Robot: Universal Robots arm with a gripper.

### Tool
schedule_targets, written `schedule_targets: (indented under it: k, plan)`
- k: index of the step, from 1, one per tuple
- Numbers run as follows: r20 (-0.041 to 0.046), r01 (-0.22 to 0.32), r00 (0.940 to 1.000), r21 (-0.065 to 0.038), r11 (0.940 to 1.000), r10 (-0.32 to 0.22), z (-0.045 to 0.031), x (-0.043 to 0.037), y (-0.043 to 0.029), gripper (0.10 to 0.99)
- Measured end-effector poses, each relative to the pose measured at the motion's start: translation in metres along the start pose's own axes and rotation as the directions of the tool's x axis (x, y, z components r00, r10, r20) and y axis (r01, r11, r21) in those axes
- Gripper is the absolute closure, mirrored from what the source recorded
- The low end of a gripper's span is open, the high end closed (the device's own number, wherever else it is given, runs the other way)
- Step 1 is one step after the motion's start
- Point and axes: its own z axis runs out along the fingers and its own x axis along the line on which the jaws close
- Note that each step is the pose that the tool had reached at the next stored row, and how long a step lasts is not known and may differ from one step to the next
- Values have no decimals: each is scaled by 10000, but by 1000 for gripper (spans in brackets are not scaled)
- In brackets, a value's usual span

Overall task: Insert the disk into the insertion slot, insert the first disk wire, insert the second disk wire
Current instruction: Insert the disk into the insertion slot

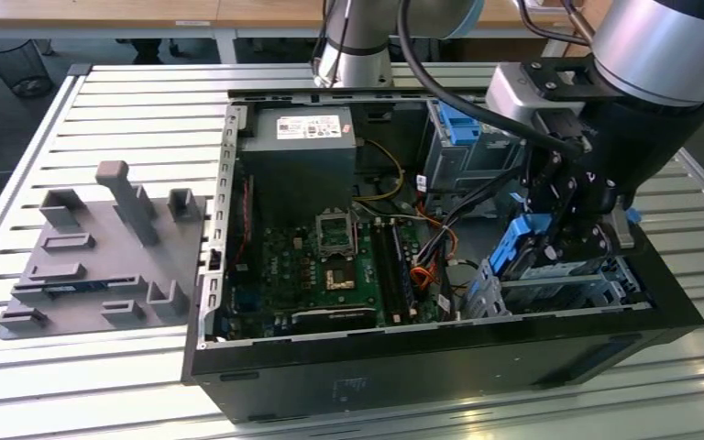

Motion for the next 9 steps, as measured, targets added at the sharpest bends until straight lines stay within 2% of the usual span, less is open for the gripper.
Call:
schedule_targets:
  k: [9]
  plan:
    - [0,0,10000,0,10000,0,79,0,0,722]
